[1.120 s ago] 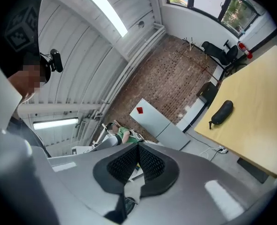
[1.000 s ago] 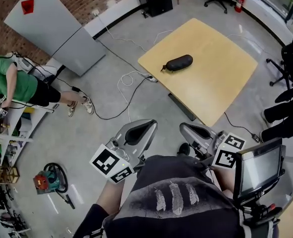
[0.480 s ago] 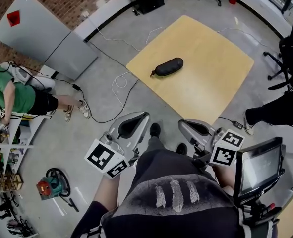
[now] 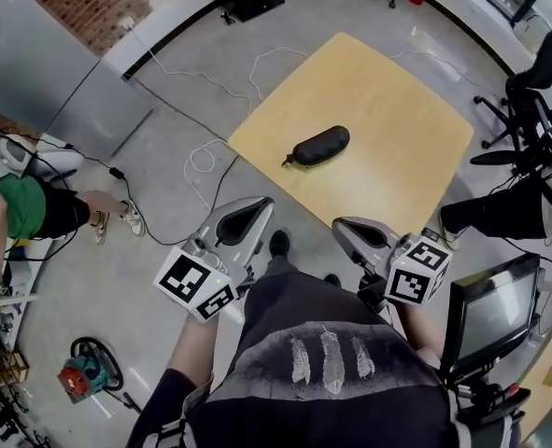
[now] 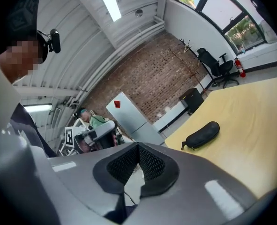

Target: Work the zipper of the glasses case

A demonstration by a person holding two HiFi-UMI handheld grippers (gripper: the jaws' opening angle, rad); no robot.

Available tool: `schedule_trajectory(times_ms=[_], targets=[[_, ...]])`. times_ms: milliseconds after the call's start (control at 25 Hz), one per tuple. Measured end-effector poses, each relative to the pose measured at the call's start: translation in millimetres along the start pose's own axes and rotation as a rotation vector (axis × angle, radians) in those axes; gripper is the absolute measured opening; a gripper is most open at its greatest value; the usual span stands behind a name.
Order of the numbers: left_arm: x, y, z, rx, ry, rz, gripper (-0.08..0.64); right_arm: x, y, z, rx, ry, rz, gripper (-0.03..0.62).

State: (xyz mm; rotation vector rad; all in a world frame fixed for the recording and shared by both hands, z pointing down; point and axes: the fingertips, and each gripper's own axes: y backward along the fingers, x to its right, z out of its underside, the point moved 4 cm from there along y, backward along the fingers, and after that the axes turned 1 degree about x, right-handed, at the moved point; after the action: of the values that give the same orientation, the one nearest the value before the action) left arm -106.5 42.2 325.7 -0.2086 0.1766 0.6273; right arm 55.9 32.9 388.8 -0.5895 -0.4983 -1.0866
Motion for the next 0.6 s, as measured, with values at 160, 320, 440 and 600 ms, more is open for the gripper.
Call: schedule_trajectory(times_ms=[160,320,440,600], targets=[[-54,-7,0,-0.016,0.025,0.065,0.000,13,-45,3,-0.047,0.012,0.104,0.002],[-79,-30,-2,-0.065,-0.015,0.135,0.002,22,-65,-3,-0.076,0.027,0.180,0.002],[-89,-45,12,-0.126,-0.063,0.167,0.002,28,-71,0,-0.089,0.027,0.225,0.002],[-100,-69,37,-0.209,-0.123,0.176,0.002,51,-72,9,-0.111,0.004,0.262,0.002]])
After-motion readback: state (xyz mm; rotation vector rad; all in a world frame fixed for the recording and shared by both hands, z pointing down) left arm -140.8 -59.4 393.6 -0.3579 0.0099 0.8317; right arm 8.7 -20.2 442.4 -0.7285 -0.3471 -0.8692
